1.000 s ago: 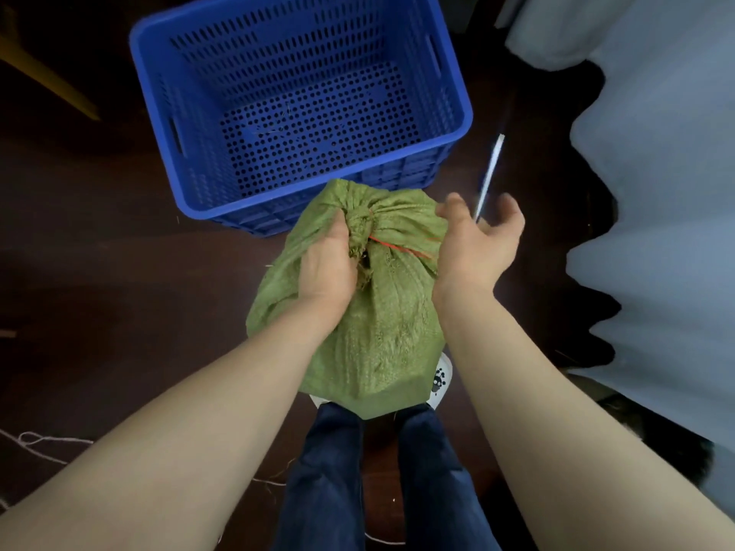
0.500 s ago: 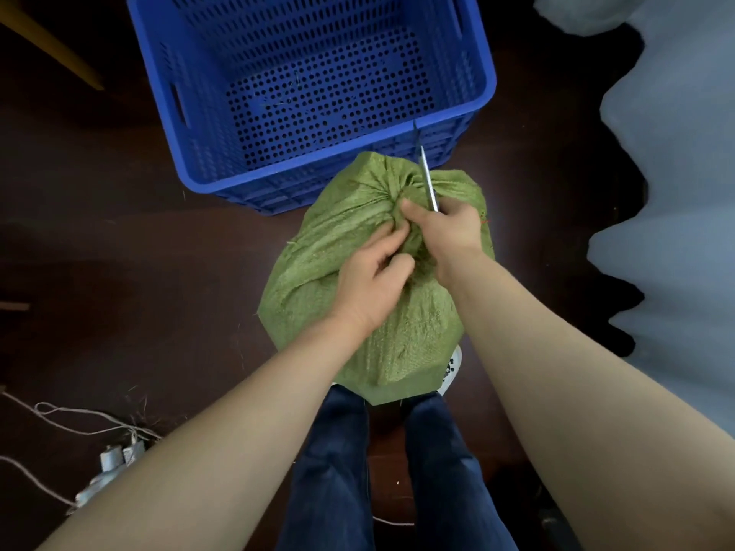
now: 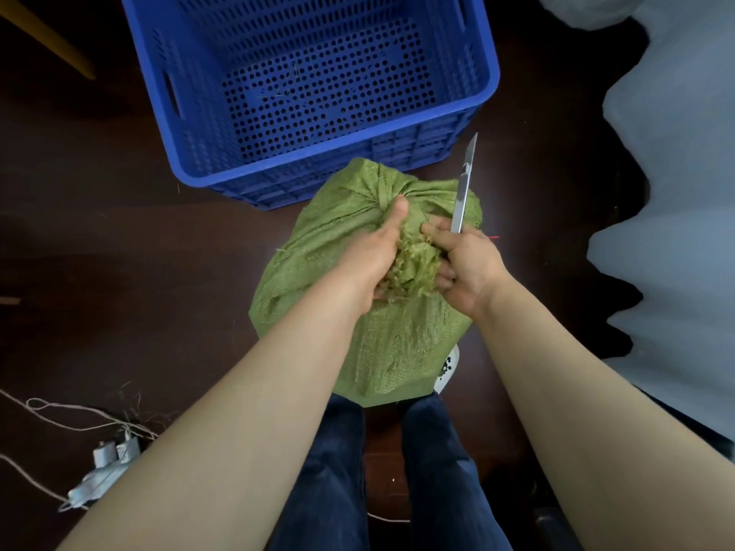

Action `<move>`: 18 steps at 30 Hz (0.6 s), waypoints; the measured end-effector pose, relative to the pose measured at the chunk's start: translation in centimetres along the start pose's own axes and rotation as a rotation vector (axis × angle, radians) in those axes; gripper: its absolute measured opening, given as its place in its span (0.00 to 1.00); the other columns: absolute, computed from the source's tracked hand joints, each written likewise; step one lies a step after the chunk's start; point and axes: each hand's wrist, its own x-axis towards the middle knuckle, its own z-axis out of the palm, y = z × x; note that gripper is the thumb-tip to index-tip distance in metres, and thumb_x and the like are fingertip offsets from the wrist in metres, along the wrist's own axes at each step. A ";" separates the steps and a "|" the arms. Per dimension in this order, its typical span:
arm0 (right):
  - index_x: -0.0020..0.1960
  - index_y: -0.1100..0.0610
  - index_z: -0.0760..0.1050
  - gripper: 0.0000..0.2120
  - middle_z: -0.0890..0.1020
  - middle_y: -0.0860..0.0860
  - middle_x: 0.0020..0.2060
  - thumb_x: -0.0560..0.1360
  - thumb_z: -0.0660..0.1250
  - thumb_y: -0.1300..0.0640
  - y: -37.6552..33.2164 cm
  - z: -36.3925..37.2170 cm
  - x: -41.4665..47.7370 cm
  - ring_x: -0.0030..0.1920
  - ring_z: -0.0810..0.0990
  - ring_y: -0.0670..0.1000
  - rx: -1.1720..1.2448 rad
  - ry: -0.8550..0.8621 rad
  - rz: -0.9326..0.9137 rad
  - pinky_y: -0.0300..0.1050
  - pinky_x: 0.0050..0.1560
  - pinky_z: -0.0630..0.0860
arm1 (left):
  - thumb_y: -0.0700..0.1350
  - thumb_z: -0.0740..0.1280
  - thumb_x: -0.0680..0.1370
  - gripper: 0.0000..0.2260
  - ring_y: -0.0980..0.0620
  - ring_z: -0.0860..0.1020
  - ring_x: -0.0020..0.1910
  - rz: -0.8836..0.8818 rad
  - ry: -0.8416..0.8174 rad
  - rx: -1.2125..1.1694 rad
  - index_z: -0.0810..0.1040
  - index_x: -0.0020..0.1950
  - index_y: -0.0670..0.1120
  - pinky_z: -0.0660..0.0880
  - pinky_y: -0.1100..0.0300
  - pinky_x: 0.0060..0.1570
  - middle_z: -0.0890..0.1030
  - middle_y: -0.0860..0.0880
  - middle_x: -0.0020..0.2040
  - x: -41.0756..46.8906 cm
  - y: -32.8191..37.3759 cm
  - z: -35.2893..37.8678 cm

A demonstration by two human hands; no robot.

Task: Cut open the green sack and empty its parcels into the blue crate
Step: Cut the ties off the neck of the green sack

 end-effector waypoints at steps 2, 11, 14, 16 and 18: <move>0.41 0.55 0.75 0.10 0.74 0.44 0.19 0.77 0.61 0.66 -0.3 -0.1 -0.5 0.14 0.58 0.41 -0.027 0.001 -0.017 0.29 0.16 0.53 | 0.69 0.65 0.68 0.42 0.42 0.74 0.65 -0.058 0.017 -0.100 0.61 0.74 0.47 0.74 0.46 0.62 0.71 0.43 0.71 0.7 -0.1 0.3; 0.39 0.55 0.73 0.11 0.76 0.45 0.19 0.75 0.62 0.69 1.4 -0.2 -1.8 0.14 0.60 0.41 0.029 0.027 -0.003 0.28 0.16 0.54 | 0.63 0.71 0.67 0.25 0.46 0.84 0.37 -0.166 -0.222 -0.292 0.82 0.49 0.43 0.81 0.56 0.35 0.86 0.44 0.42 0.7 -0.5 -0.2; 0.41 0.56 0.74 0.08 0.75 0.48 0.24 0.74 0.66 0.68 1.0 -0.3 -2.0 0.14 0.59 0.41 -0.084 0.027 -0.035 0.29 0.16 0.54 | 0.60 0.71 0.70 0.21 0.46 0.84 0.34 -0.116 -0.133 -0.341 0.81 0.48 0.42 0.81 0.57 0.30 0.85 0.43 0.39 0.3 -0.4 -0.6; 0.43 0.60 0.76 0.03 0.75 0.52 0.29 0.72 0.67 0.66 0.4 -0.6 -2.2 0.14 0.58 0.41 -0.142 0.069 -0.074 0.30 0.17 0.54 | 0.55 0.72 0.71 0.19 0.46 0.84 0.39 -0.028 -0.096 -0.282 0.78 0.52 0.41 0.82 0.58 0.36 0.85 0.42 0.43 0.3 -0.6 -0.9; 0.44 0.61 0.76 0.03 0.78 0.55 0.34 0.72 0.68 0.63 -0.2 -1.0 -2.2 0.14 0.59 0.41 -0.162 0.178 -0.128 0.31 0.16 0.55 | 0.48 0.71 0.73 0.10 0.53 0.83 0.30 0.064 -0.085 -0.249 0.74 0.43 0.44 0.80 0.64 0.29 0.84 0.47 0.32 0.5 -1.2 -1.0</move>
